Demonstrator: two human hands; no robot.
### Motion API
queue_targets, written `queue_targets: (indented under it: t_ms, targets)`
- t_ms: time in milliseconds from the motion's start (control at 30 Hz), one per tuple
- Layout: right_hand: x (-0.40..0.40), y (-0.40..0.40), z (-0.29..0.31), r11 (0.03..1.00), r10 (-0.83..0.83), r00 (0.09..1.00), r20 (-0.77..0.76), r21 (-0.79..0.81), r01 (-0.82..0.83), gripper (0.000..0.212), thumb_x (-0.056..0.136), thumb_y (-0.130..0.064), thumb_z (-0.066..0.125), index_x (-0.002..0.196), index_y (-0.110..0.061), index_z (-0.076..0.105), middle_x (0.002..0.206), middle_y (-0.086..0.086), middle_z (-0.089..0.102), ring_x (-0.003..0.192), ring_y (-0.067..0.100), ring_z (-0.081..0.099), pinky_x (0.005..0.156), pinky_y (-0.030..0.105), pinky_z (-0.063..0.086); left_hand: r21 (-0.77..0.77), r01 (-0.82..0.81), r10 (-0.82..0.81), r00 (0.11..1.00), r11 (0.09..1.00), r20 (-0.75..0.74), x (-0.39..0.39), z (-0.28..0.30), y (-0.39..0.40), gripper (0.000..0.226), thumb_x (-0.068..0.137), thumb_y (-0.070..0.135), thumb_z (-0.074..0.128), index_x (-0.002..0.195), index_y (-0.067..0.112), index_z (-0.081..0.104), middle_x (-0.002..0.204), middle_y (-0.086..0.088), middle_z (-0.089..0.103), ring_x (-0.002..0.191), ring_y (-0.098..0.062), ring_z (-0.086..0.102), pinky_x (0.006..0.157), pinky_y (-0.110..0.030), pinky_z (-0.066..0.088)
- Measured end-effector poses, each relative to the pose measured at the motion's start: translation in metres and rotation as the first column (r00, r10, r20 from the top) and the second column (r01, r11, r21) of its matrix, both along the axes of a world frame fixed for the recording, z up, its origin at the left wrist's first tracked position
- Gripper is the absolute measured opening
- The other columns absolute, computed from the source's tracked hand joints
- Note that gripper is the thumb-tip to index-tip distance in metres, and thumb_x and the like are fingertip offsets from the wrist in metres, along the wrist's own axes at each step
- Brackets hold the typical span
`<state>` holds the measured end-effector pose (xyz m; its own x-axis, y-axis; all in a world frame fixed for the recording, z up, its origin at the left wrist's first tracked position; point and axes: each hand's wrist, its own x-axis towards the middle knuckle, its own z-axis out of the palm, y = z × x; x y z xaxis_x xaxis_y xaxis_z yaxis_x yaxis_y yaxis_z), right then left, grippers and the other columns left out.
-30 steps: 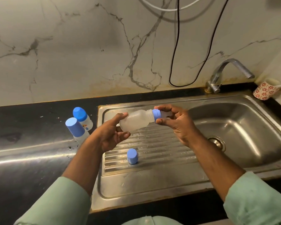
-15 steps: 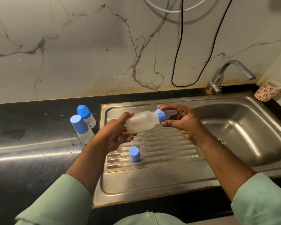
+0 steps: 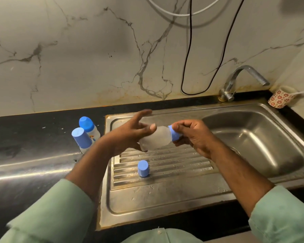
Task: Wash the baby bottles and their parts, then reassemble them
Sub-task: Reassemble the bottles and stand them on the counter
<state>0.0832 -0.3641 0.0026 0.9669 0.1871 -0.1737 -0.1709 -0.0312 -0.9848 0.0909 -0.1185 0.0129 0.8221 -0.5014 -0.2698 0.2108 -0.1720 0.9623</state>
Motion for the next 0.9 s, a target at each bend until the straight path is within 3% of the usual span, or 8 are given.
queue_targets:
  t_ms: [100,200,267,433,567,733,833,900]
  targets:
    - [0.0,0.007,0.0,0.992,0.064,0.997,0.042,-0.109,-0.059,0.044,0.073,-0.043,0.071,0.098,-0.006,0.071,0.092,0.015,0.07,0.077,0.026,0.07,0.063,0.032,0.057,0.223,0.118,-0.128,0.991,0.968,0.03,0.007,0.007,-0.005,0.042,0.075,0.045,0.072,0.116,0.039,0.062,0.111,0.007,0.065,0.092,-0.015,0.073,0.068,-0.028,0.061]
    - [0.0,0.009,-0.003,0.971,0.067,0.987,-0.148,-0.22,-0.098,0.043,0.086,-0.048,0.062,0.097,-0.006,0.067,0.078,0.016,0.07,0.06,0.02,0.067,0.053,0.027,0.053,0.467,0.051,-0.276,0.86,0.883,0.429,0.004,0.002,-0.012,0.053,0.075,0.034,0.083,0.121,0.038,0.056,0.112,0.018,0.062,0.103,-0.01,0.066,0.081,-0.014,0.054]
    - [0.0,0.007,-0.003,0.955,0.087,0.95,-0.299,-0.247,-0.165,0.045,0.089,-0.053,0.055,0.102,-0.011,0.063,0.074,0.014,0.07,0.056,0.019,0.066,0.049,0.026,0.051,0.526,-0.031,-0.329,0.748,0.85,0.576,-0.001,-0.004,-0.017,0.071,0.076,0.023,0.086,0.136,0.029,0.049,0.125,0.006,0.06,0.112,-0.012,0.059,0.094,-0.023,0.051]
    - [0.005,0.003,0.0,0.867,0.278,0.961,0.008,-0.432,-0.247,0.049,0.076,-0.04,0.076,0.122,-0.031,0.059,0.107,0.0,0.062,0.08,0.014,0.067,0.059,0.019,0.053,0.545,0.041,-0.267,0.901,0.838,0.342,-0.005,-0.002,-0.019,0.076,0.078,0.039,0.078,0.144,0.015,0.049,0.12,0.003,0.061,0.109,-0.018,0.059,0.096,-0.032,0.053]
    - [0.004,0.007,-0.011,0.782,0.392,0.903,0.177,-0.582,-0.225,0.039,0.08,-0.041,0.074,0.114,-0.025,0.064,0.096,-0.007,0.065,0.072,-0.005,0.062,0.056,0.01,0.048,0.593,0.088,-0.344,0.877,0.8,0.334,-0.008,-0.003,-0.019,0.056,0.081,0.03,0.081,0.13,0.01,0.062,0.117,-0.01,0.07,0.102,-0.026,0.065,0.092,-0.038,0.057]
    - [0.004,0.013,-0.013,0.869,0.245,0.964,-0.101,-0.417,-0.265,0.024,0.088,-0.04,0.065,0.093,-0.017,0.069,0.08,0.005,0.067,0.056,0.008,0.063,0.05,0.023,0.052,0.709,-0.286,-0.404,0.66,0.644,0.633,-0.031,-0.036,-0.032,0.076,0.084,0.036,0.079,0.149,0.017,0.045,0.142,-0.007,0.058,0.127,-0.028,0.054,0.104,-0.036,0.044]
    - [0.007,0.013,-0.012,0.601,0.388,0.903,0.185,-0.794,-0.096,0.041,0.09,-0.054,0.054,0.099,-0.018,0.069,0.087,0.002,0.068,0.069,0.016,0.065,0.055,0.031,0.053,0.533,-0.181,-0.129,0.861,0.827,0.493,-0.029,-0.037,-0.03,0.066,0.075,0.037,0.086,0.133,0.021,0.059,0.122,0.001,0.069,0.11,-0.021,0.063,0.095,-0.036,0.054]
    - [0.006,0.015,-0.016,0.463,0.61,0.618,0.496,-0.856,0.229,0.045,0.092,-0.054,0.043,0.097,-0.017,0.069,0.086,0.002,0.068,0.071,0.019,0.062,0.058,0.028,0.049,0.392,0.003,-0.103,0.967,0.92,0.235,-0.022,-0.029,-0.022,0.049,0.066,0.042,0.087,0.11,0.031,0.066,0.098,0.014,0.074,0.093,-0.012,0.068,0.085,-0.027,0.058]
